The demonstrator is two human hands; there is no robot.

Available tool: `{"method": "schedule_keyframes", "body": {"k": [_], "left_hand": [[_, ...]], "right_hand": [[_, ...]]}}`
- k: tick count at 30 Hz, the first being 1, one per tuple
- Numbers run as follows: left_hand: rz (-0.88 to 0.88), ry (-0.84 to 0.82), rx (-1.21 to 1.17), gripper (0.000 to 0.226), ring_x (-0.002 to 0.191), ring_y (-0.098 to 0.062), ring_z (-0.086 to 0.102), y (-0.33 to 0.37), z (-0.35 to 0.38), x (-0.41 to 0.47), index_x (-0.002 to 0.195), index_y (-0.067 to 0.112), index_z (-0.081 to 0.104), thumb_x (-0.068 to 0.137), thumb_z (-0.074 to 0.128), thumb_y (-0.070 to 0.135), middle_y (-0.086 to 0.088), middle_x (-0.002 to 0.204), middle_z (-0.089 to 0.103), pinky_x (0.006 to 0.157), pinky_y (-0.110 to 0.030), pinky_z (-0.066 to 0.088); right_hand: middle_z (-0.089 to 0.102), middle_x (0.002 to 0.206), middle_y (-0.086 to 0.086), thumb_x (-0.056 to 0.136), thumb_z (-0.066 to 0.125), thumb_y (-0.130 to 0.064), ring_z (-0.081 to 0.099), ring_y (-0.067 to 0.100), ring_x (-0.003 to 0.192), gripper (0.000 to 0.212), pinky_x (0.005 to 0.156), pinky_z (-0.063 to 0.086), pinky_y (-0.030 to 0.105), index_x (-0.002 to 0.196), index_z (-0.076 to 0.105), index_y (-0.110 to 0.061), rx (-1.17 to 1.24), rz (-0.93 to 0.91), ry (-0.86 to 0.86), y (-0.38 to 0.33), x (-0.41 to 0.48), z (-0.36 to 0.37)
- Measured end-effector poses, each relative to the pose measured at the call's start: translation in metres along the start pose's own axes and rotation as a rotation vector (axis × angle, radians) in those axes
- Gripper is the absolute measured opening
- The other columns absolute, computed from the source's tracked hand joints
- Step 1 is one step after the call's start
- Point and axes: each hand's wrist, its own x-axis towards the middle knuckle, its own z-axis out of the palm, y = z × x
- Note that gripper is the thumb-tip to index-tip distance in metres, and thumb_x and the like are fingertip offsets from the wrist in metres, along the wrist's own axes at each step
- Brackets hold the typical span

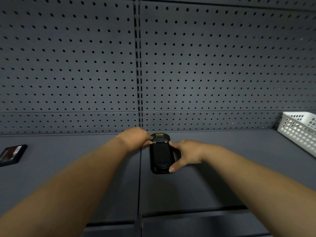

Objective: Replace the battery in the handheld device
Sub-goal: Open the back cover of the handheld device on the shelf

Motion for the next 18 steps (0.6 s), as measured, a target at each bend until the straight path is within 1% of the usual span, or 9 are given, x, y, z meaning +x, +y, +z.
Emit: {"method": "schedule_keyframes", "body": {"k": [4,7,8,10,12,15,18], "left_hand": [[0.01,-0.018,0.079,0.033,0.092,-0.026,0.062,0.0022,-0.0022,0.0029,0.11,0.011,0.061,0.1,0.036,0.03,-0.011,0.103,0.067,0.077,-0.035,0.046],[-0.014,-0.028,0.124,0.029,0.079,-0.022,0.055,0.0018,-0.0023,0.0065,0.106,0.011,0.061,0.1,0.036,0.026,-0.008,0.09,0.06,0.07,-0.033,0.041],[-0.023,-0.032,0.123,0.028,0.078,-0.022,0.055,0.0007,-0.0011,0.0077,0.105,0.011,0.061,0.099,0.037,0.025,-0.007,0.089,0.058,0.069,-0.033,0.041],[-0.033,-0.029,0.119,0.026,0.081,-0.024,0.058,-0.0003,0.0008,0.0092,0.103,0.011,0.061,0.098,0.038,0.023,-0.009,0.093,0.062,0.069,-0.033,0.042],[-0.038,-0.014,0.122,0.025,0.08,-0.024,0.057,0.0009,0.0023,0.0096,0.102,0.01,0.061,0.098,0.038,0.02,-0.011,0.096,0.065,0.071,-0.034,0.045],[-0.045,0.005,0.122,0.026,0.076,-0.023,0.053,0.0035,0.0029,0.0091,0.103,0.01,0.061,0.098,0.038,0.02,-0.009,0.089,0.061,0.072,-0.034,0.045],[-0.042,0.036,0.097,0.027,0.077,-0.022,0.054,0.0024,0.0053,0.0091,0.104,0.009,0.062,0.099,0.038,0.021,-0.008,0.09,0.061,0.074,-0.034,0.047]], "right_hand": [[0.046,0.145,0.005,0.068,0.077,-0.047,0.045,0.023,0.131,0.095,0.112,0.036,0.036,0.145,0.031,-0.016,0.002,0.0,0.002,-0.0014,-0.0013,-0.0007],[0.05,0.142,0.004,0.066,0.078,-0.049,0.048,0.023,0.128,0.092,0.109,0.038,0.035,0.142,0.035,-0.019,-0.006,0.003,0.0,-0.0008,-0.0007,-0.0002],[0.051,0.141,0.004,0.065,0.078,-0.05,0.049,0.023,0.127,0.092,0.109,0.039,0.036,0.141,0.036,-0.019,-0.01,0.005,-0.001,-0.0007,-0.0005,-0.0001],[0.053,0.139,0.004,0.064,0.078,-0.051,0.05,0.023,0.125,0.092,0.108,0.04,0.037,0.14,0.038,-0.02,-0.016,0.006,0.0,-0.0005,0.0003,-0.0002],[0.053,0.138,0.004,0.064,0.078,-0.051,0.051,0.023,0.125,0.091,0.108,0.04,0.037,0.14,0.038,-0.019,-0.014,0.005,-0.001,-0.0011,0.0001,-0.0004],[0.053,0.138,0.004,0.064,0.078,-0.05,0.05,0.023,0.126,0.091,0.108,0.04,0.038,0.14,0.038,-0.018,-0.016,0.005,-0.001,-0.0016,-0.0004,-0.0009],[0.054,0.137,0.004,0.064,0.078,-0.051,0.051,0.024,0.124,0.09,0.107,0.041,0.037,0.139,0.04,-0.018,-0.028,0.008,-0.002,-0.0024,-0.001,-0.0015]]}}
